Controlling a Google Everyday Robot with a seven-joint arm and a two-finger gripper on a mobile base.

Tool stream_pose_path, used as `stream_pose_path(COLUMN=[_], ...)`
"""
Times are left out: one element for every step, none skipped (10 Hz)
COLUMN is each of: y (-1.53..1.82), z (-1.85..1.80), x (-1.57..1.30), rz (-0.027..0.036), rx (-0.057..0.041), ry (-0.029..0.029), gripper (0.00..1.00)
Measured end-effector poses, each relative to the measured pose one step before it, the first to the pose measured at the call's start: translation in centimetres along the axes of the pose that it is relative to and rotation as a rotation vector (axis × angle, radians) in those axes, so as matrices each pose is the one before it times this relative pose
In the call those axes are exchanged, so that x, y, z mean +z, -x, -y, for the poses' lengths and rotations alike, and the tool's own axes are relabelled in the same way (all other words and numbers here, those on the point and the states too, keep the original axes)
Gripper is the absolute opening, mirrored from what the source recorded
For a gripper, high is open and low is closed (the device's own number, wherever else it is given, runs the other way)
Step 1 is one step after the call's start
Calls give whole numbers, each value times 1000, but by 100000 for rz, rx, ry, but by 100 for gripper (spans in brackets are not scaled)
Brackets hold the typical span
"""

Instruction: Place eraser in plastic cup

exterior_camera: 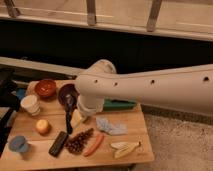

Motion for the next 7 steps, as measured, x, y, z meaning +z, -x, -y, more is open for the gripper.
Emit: stream_pose_path(y=[809,1560,697,-2,-69,76,-3], z=[-634,-1152,-686,205,212,-186,-27], x=[300,660,304,-50,-46,55,-14], rz=[281,567,811,176,33,-55,-57], rx=[-604,-485,3,292,421,-386,1], ry=[989,1720,1202,-237,-150,140,-108], gripper=[80,80,80,80,80,80,80])
